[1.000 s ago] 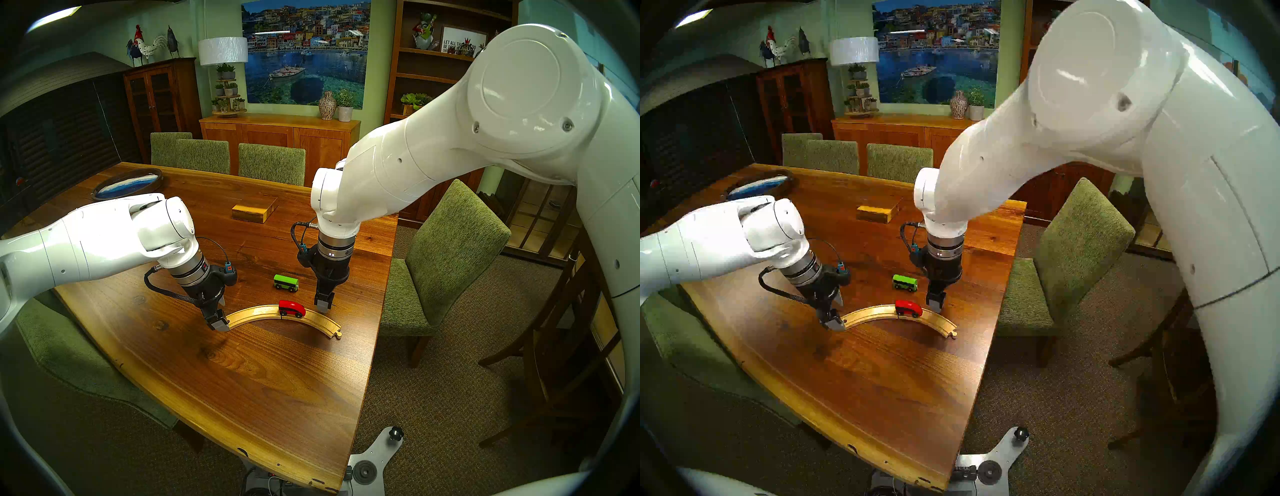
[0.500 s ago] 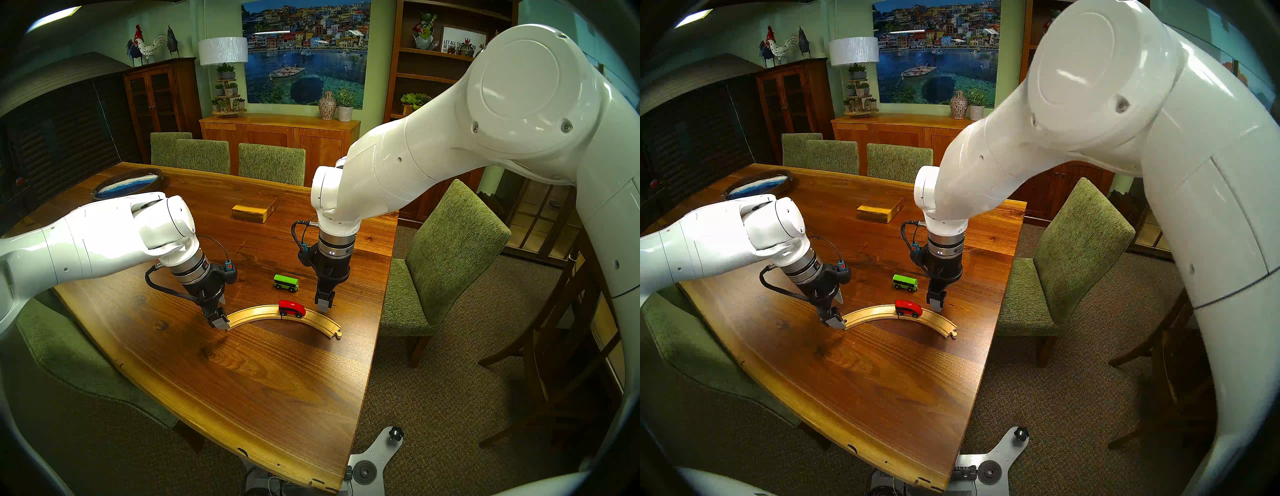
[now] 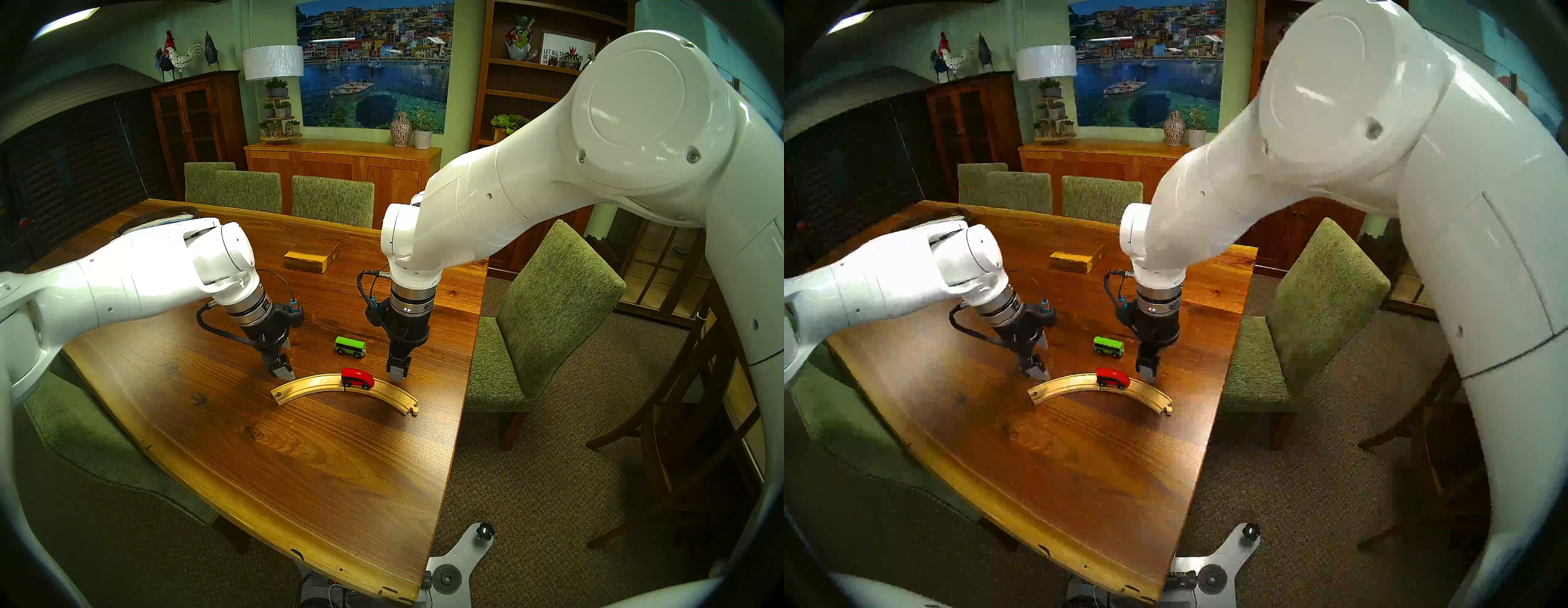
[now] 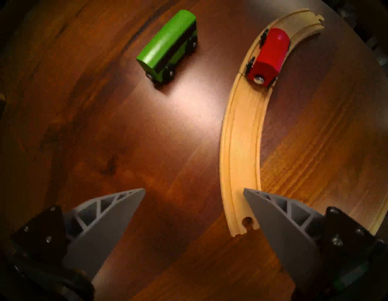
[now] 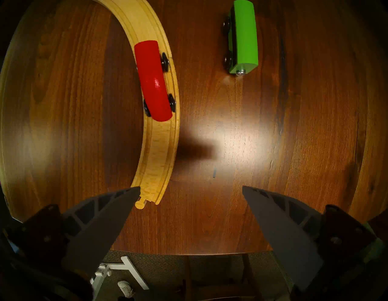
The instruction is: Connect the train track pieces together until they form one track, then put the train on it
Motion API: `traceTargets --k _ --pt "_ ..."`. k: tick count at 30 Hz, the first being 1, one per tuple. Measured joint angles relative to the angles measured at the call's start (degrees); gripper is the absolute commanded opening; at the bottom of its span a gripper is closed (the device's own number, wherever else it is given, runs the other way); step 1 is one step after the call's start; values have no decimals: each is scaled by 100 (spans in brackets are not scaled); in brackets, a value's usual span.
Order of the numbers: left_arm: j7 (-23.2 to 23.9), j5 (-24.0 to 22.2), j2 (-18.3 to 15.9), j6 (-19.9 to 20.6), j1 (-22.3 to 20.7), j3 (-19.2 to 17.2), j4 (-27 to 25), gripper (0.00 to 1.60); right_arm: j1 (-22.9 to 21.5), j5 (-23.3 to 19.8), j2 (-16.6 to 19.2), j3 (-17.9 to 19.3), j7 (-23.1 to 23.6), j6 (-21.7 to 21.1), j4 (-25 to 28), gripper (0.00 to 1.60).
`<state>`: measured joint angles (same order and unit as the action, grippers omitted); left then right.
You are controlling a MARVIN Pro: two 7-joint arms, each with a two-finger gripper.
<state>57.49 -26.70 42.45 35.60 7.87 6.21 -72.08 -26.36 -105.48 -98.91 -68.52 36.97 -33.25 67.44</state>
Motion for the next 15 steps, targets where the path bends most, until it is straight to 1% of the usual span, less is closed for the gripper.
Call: traceTargets --k 4,6,15 --pt "129 37 257 -241 -20 -37 361 160 3 8 1 1 -3 -3 -1 160" --pt "226 64 477 -443 -26 -71 672 160 5 13 1 3 -4 -6 -2 160" --pt "443 167 1056 -965 -26 -113 1424 160 11 25 1 8 -5 -11 -4 160"
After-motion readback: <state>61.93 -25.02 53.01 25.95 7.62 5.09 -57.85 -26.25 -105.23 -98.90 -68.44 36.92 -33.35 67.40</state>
